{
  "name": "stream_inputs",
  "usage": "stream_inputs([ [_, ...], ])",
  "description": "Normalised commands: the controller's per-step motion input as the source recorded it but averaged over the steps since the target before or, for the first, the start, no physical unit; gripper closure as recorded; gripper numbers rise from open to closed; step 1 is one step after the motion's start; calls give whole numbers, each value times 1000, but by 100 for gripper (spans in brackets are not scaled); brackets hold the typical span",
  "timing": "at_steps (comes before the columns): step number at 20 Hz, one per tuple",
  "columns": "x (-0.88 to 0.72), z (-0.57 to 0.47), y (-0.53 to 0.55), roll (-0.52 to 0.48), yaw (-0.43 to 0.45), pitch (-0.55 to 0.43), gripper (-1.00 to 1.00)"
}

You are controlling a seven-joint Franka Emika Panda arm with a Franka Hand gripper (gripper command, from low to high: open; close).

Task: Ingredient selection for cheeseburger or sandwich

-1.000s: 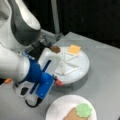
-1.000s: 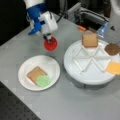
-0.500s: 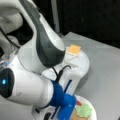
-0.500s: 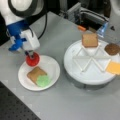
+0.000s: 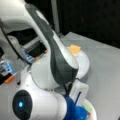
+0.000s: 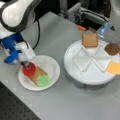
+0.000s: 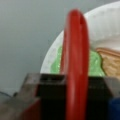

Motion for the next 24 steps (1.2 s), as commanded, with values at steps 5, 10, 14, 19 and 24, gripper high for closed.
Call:
stream_inputs([
  [5,145,-129,-162,316,254,-62,100],
  [10,161,-149,-142,31,273,47,100],
  [14,159,-2,-129,-89,252,89,100],
  [19,157,62,-96,-172,250,128,100],
  [24,143,82,-50,-119,196,120,100],
])
